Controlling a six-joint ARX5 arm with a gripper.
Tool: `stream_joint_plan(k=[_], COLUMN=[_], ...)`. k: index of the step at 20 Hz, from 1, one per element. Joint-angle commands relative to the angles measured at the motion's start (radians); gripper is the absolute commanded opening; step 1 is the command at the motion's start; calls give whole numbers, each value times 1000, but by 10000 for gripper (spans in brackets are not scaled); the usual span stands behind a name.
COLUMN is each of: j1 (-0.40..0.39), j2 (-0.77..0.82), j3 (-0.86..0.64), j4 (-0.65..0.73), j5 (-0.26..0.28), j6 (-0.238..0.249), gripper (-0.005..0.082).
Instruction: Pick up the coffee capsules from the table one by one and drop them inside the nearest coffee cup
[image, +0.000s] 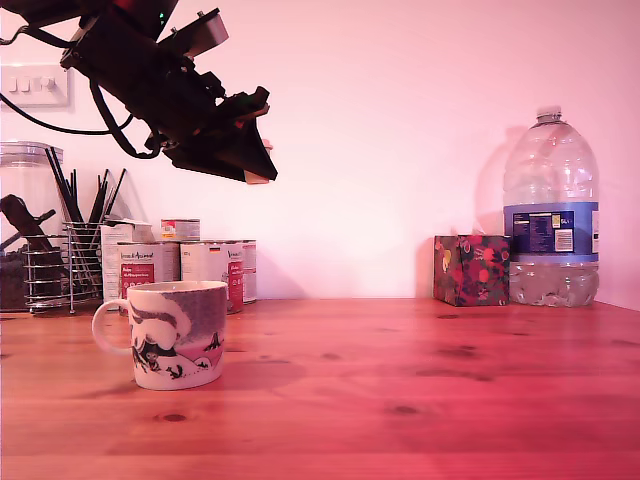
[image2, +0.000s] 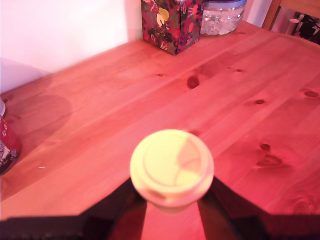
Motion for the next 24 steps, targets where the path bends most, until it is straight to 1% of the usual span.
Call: stream_joint_plan(k=[1, 24], j1=[4, 3], j2=[-16, -11], j3=[-19, -18], j4=[-1, -18], j5=[-5, -8], j6=[-11, -15], gripper=[214, 214])
